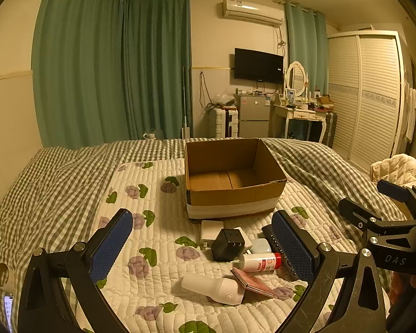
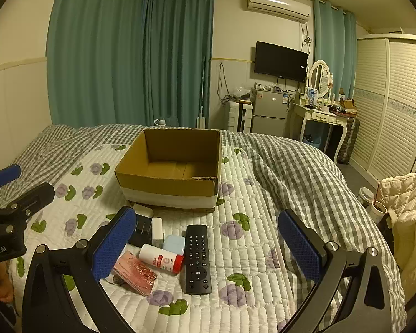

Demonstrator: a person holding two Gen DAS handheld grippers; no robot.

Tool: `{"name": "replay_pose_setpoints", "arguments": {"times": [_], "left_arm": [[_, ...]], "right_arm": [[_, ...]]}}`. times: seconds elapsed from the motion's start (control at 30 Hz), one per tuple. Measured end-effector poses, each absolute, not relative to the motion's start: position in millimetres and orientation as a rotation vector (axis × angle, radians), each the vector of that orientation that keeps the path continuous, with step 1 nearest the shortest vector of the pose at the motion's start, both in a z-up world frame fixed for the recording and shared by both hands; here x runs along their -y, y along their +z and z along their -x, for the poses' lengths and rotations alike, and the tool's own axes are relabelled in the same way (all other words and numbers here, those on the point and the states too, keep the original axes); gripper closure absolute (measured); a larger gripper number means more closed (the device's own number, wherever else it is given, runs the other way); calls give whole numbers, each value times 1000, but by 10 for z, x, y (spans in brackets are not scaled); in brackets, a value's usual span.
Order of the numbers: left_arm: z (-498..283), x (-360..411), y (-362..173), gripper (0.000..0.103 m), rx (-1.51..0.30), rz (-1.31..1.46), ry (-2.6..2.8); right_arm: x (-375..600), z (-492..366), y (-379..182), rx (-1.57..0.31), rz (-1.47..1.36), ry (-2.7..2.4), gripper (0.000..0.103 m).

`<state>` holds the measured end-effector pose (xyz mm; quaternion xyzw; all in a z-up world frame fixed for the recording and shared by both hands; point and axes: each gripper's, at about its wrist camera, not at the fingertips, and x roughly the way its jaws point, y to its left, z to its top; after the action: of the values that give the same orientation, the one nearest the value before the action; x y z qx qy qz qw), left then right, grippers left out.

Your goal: Organize rigid objects

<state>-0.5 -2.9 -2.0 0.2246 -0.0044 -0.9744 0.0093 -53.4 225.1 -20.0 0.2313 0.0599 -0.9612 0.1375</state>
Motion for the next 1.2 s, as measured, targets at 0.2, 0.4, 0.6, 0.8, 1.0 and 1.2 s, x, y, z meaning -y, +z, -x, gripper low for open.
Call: {"name": "replay_pose_setpoints", "arguments": {"times": [0.2,0.4,0.6,0.8,1.0,1.2], "left_arm": [[23,44,-39,1,12,-706,-3032],[36,51,-70,1,2,-704,-2993],[53,66,-102,1,-7,-715,-2982],[68,78,-110,1,-18,-729,-2972],[60,79,-113,1,-18,-721,-2970],[66,79,-120,1,-18,-724,-2968]], "right_arm": [[-2236,535,-223,-188,-670,-2775,0],[-2231,543,-240,-190,-678,-2773,0],[-2229,571,-260,-189,-693,-2772,0],[-2217,568,-273,-193,-706,-2763,0],[-2204,548,-259,-203,-700,-2754,0],[-2202,565,-263,-200,-706,-2748,0]]}}
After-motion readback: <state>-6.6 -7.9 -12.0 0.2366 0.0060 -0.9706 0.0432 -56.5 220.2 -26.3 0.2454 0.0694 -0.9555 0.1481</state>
